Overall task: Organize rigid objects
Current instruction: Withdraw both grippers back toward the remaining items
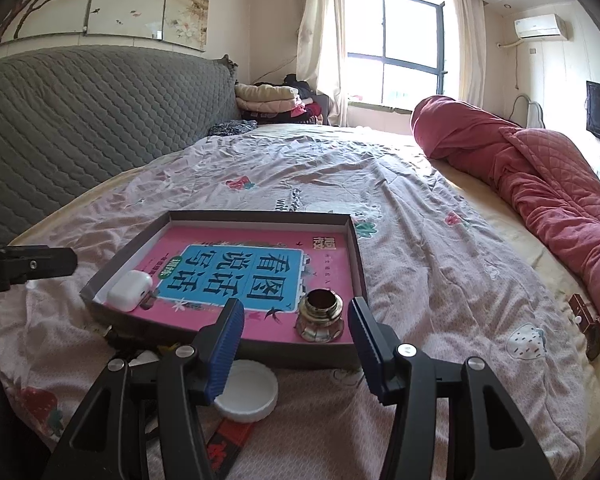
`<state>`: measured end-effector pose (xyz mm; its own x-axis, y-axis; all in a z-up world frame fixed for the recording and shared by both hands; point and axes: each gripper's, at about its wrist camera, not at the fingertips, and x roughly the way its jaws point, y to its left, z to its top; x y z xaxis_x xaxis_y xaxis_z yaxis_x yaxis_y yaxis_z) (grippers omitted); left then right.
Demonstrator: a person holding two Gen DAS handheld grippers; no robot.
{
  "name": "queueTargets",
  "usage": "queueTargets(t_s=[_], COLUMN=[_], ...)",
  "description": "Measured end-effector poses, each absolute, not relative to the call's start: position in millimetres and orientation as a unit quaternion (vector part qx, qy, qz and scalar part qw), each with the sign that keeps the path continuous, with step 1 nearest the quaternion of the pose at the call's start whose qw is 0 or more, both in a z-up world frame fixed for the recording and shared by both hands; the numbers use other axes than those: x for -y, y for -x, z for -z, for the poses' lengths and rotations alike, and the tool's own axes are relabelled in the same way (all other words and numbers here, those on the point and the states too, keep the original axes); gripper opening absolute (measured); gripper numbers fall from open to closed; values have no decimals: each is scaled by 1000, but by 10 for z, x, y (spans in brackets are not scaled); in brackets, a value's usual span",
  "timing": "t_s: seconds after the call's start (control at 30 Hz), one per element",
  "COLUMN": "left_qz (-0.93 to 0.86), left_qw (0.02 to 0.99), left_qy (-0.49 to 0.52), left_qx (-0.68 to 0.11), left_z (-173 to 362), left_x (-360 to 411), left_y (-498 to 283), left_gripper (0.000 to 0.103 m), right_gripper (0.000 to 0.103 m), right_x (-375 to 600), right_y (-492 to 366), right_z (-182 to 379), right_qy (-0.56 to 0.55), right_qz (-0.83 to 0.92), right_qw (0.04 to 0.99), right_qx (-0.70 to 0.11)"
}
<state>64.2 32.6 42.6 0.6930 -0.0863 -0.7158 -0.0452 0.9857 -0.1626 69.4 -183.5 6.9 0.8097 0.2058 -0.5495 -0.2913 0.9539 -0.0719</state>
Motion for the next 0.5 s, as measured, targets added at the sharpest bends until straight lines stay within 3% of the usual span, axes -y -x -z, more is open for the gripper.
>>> queueTargets(t_s=[0.5], left_qz=[39], left_qw=[908], left_qy=[72], left_qx=[-410], left_z=[-453], left_x=[-138], left_y=[-476], left_gripper=[67], right_gripper=[54], right_x=[1781], right_y=[-407], right_z=[-103], right_qy=[72], right_qz=[-135], right_qw=[943], right_qx=[-294])
